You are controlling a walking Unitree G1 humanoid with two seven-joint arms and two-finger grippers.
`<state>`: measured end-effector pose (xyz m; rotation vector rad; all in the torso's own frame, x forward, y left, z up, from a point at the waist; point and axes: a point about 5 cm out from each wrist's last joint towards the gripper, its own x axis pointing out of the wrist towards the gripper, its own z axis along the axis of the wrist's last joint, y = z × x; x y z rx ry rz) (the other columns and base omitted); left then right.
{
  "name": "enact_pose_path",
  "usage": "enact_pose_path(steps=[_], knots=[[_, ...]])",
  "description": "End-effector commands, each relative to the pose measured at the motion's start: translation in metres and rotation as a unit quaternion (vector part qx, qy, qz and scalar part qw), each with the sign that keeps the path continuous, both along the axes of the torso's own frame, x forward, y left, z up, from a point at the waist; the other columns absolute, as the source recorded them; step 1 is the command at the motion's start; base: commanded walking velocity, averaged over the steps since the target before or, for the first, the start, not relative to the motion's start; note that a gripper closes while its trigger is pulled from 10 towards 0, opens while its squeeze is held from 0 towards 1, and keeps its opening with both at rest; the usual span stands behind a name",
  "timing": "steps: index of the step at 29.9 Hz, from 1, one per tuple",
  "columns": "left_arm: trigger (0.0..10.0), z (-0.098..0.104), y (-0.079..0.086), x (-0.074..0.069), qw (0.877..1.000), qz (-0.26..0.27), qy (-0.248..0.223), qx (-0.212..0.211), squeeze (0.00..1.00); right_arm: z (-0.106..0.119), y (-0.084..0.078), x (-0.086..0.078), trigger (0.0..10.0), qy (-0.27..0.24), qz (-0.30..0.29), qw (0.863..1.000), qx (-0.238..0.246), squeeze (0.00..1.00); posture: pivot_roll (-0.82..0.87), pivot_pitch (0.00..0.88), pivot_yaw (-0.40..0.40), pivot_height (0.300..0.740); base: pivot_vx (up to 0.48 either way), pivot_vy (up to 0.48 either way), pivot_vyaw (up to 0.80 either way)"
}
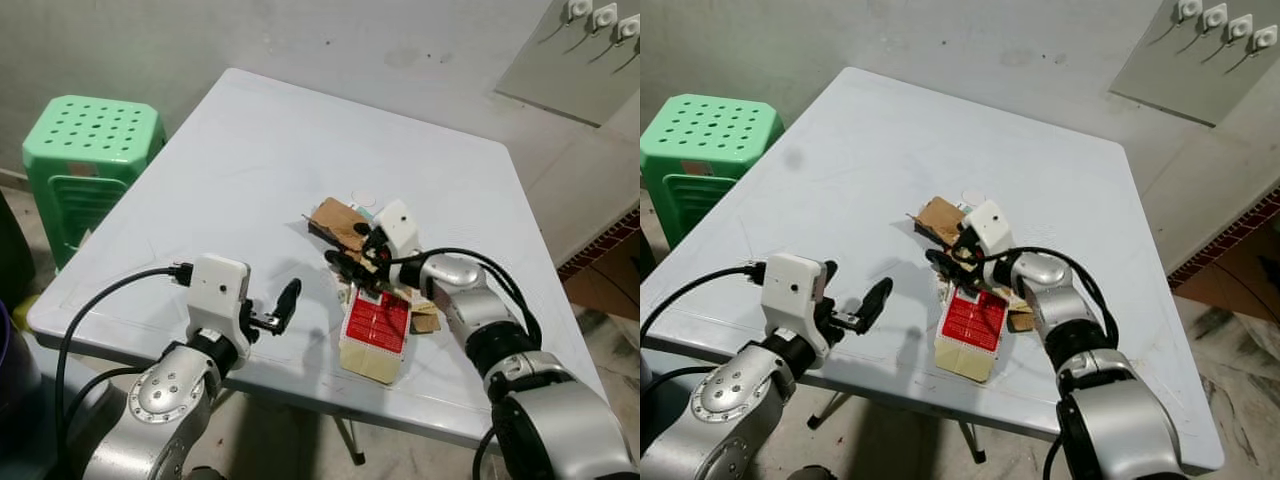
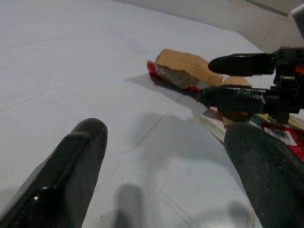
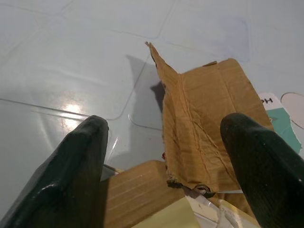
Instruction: Picking trash to rubbish bin
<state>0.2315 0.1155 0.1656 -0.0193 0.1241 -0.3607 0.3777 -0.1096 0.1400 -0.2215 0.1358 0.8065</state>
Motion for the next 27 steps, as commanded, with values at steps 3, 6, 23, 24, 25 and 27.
enact_pose_path(steps=[3, 6, 23, 24, 25, 27], knots=[[10.0, 0.0028, -0.0049, -0.0053, 1.0, -0.005, 0.001, -0.006, 0.0, 0.0019, -0.0055, 0.0037, 10.0, 0.0, -0.018, 1.0, -0.012, 0.0, 0.22, 0.202, -0.241, 0.74, 0.0, 0.0, 0.0], [10.0, 0.0032, -0.0049, -0.0062, 1.0, -0.003, 0.002, -0.006, 0.0, 0.0019, -0.0038, 0.0042, 8.8, 0.001, -0.019, 1.0, -0.014, 0.0, 0.22, 0.205, -0.241, 0.74, 0.0, 0.0, 0.0], [10.0, 0.0044, -0.006, -0.0087, 1.0, 0.0, 0.005, -0.004, 0.0, 0.002, 0.0021, 0.0057, 1.1, -0.011, -0.03, 0.999, -0.022, 0.0, 0.23, 0.219, -0.244, 0.74, 0.0, 0.0, 0.0], [10.0, 0.0047, -0.0062, -0.0086, 1.0, 0.0, 0.005, -0.004, 0.0, 0.0018, 0.002, 0.0058, 1.3, -0.01, -0.032, 0.999, -0.023, 0.0, 0.23, 0.219, -0.244, 0.74, 0.0, 0.0, 0.0], [10.0, 0.0052, -0.0065, -0.0082, 1.0, -0.001, 0.004, -0.003, 0.0, 0.0017, 0.0018, 0.0059, 0.4, -0.009, -0.032, 0.999, -0.024, 0.0, 0.23, 0.219, -0.243, 0.74, 0.0, 0.0, 0.0], [10.0, 0.0059, -0.0068, -0.0076, 1.0, -0.002, 0.003, -0.003, 0.0, 0.0017, 0.0017, 0.0059, 0.5, -0.01, -0.032, 0.999, -0.025, 0.0, 0.23, 0.217, -0.242, 0.74, 0.0, 0.0, 0.0]])
